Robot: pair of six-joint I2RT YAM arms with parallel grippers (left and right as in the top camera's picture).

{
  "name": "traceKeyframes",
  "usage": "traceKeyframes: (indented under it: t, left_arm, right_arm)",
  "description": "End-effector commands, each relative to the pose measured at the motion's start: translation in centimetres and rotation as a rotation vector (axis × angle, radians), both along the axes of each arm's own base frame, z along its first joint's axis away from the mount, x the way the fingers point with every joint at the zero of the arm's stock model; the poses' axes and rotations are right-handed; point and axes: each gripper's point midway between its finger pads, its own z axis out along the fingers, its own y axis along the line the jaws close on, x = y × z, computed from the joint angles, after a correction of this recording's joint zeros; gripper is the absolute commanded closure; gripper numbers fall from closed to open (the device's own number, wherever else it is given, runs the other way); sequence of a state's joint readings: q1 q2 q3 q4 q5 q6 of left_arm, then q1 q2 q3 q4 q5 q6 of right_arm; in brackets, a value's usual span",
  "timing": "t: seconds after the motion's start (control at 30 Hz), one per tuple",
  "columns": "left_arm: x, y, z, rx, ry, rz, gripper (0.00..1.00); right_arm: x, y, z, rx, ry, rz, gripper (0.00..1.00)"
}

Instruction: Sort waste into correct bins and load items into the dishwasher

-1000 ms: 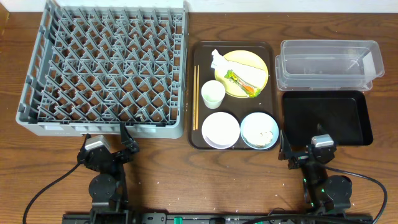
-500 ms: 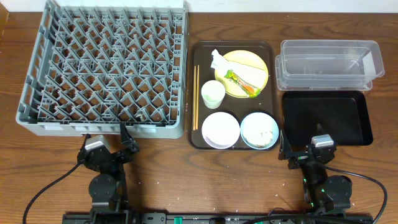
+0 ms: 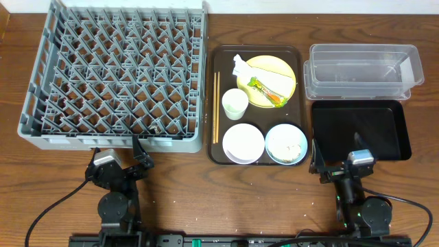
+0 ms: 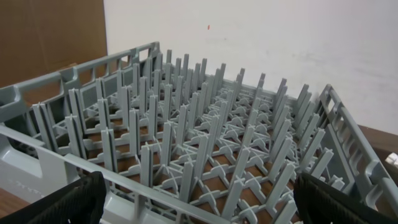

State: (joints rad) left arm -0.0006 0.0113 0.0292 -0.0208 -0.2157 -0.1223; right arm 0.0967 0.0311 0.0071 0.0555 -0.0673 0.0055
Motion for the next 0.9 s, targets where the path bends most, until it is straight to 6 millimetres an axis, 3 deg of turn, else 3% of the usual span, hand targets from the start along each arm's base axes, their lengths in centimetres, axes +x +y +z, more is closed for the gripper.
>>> traceKeyframes:
  t: [0.0, 0.27, 0.53, 0.87]
  left_arm:
    - [-0.3, 0.3, 1.4, 0.017, -0.014, 0.015, 0.02]
    - [-0.8, 0.3, 4.4, 0.017, -0.076, 0.016, 0.02]
    - [-0.9, -0.2, 5.5, 0.016, -0.1, -0.015, 0.02]
    - [-2.0, -0.3, 9.5, 0.017, -0.162, -0.021, 0.02]
  right_arm:
    - [-0.1, 0.1, 1.0, -0.011, -0.027, 0.001, 0.01]
    - [-0.5, 0.3, 3.0, -0.009, -0.069, 0.018, 0.01]
    - [-0.6, 0.3, 3.6, -0.008, -0.08, 0.02, 0.01]
    - [-1.4, 0.3, 6.7, -0.018, -0.138, 0.021, 0.01]
